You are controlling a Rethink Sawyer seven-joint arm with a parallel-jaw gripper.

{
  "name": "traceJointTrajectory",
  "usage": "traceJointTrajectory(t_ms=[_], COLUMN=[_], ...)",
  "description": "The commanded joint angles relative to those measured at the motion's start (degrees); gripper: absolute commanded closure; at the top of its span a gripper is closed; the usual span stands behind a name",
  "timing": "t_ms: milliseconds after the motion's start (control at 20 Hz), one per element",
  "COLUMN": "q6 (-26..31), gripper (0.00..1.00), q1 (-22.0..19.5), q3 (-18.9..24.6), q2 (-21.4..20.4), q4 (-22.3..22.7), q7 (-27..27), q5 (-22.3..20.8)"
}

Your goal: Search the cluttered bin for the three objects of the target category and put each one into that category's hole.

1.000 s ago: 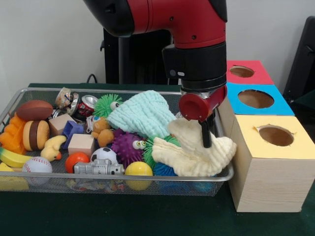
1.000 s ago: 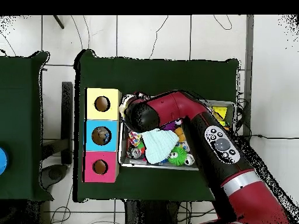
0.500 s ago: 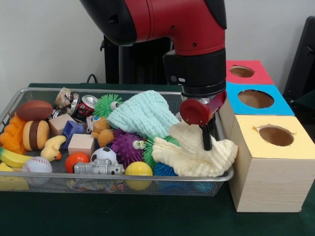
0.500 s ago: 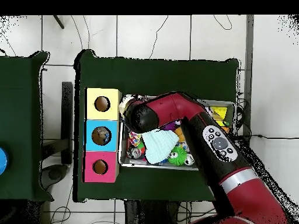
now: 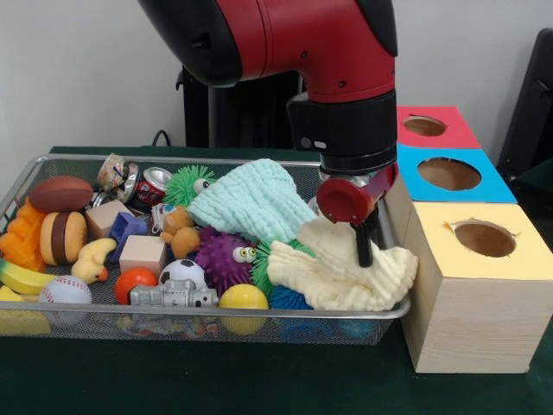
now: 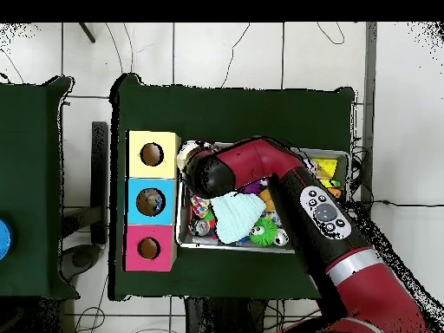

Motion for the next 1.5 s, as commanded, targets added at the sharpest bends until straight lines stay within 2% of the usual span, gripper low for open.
traceJointTrajectory(t_ms=[50, 750, 800, 1300, 1350, 1400, 1500], q6=[6.01, 7.31, 7.66, 8.61, 8.46, 7.62, 9.11], gripper=[1.00, 1.00, 0.00, 0.00, 0.00, 0.00, 0.00], q1=[-1.14, -1.57, -1.63, -2.00, -1.95, -1.25, -1.33], q3=[1.74, 2.39, 2.45, 3.02, 3.06, 2.82, 2.94], q2=[1.91, 1.91, 1.93, 1.99, 1.85, 1.49, 0.30], q4=[-0.24, -0.27, -0.31, -0.27, -0.25, -0.67, -0.64], q7=[-16.12, -17.07, -17.48, -18.56, -17.97, -15.02, -15.06], q5=[-3.63, -3.70, -3.67, -3.77, -3.66, -3.15, -2.33])
